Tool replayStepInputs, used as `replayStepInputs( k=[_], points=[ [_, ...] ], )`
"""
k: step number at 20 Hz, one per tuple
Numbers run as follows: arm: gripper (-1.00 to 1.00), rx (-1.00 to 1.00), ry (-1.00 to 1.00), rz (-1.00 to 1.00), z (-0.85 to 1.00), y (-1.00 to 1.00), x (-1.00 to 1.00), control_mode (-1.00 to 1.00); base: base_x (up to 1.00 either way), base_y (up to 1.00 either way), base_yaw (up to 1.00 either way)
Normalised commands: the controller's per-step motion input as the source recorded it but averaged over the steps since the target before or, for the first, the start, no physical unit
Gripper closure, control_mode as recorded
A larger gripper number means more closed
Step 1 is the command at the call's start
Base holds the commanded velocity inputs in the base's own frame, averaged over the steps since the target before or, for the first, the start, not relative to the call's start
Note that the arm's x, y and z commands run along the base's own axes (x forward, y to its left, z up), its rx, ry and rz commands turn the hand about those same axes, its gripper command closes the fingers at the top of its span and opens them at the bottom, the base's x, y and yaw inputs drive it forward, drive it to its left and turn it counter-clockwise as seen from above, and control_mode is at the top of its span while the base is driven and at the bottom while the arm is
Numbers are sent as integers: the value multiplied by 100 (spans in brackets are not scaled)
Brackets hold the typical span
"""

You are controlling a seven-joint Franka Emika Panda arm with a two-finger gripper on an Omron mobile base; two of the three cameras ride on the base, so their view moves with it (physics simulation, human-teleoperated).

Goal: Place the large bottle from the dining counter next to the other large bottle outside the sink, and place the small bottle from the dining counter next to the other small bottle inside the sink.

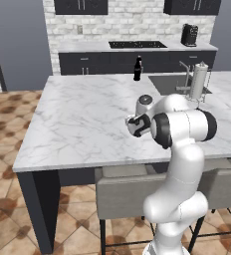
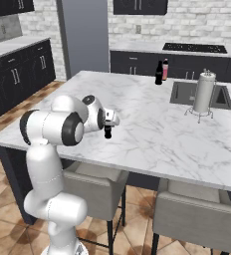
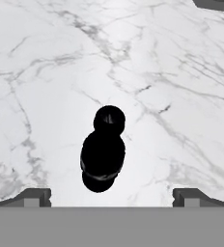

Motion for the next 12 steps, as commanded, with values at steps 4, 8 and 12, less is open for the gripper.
replayStepInputs(
  k=[4,8,12],
  points=[
    [-100,0,0,0,-7,0,29,-100,0,0,0],
    [-100,0,0,0,-9,0,24,-100,0,0,0],
    [-100,0,0,0,-11,0,13,-100,0,0,0]
  ],
)
